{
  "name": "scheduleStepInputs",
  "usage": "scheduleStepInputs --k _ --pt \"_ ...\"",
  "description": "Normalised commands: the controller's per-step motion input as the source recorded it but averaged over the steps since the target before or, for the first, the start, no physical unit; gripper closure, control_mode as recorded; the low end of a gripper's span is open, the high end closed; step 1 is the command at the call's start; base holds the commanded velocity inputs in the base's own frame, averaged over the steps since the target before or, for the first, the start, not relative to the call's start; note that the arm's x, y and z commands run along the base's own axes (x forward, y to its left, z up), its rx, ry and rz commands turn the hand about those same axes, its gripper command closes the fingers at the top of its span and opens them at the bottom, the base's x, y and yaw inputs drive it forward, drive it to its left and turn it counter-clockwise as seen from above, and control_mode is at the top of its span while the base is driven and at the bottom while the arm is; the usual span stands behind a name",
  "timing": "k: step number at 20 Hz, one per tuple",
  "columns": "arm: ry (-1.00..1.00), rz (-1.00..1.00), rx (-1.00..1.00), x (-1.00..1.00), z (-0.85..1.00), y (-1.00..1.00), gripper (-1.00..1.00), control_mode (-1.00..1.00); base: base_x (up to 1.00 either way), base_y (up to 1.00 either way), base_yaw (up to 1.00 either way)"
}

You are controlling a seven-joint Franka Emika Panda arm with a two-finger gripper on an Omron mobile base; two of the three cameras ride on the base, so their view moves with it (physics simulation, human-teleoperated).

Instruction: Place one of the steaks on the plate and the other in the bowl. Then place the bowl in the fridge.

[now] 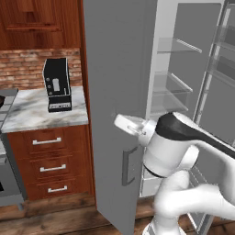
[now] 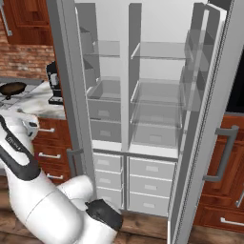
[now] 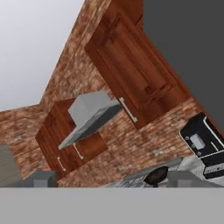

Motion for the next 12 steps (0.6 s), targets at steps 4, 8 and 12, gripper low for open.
scheduleStepInputs --k 4,8,12 --pt "-0.69 0.37 -0.24 -0.27 0.57 -0.78 -1.0 -1.0 0.0 0.0 0.0" --pt "-0.96 0.36 -0.03 -0.17 0.0 -0.74 -1.0 -1.0 0.0 0.0 0.0" --pt "-0.9 -0.13 -0.17 -0.08 0.46 0.27 -1.0 -1.0 0.0 0.0 0.0"
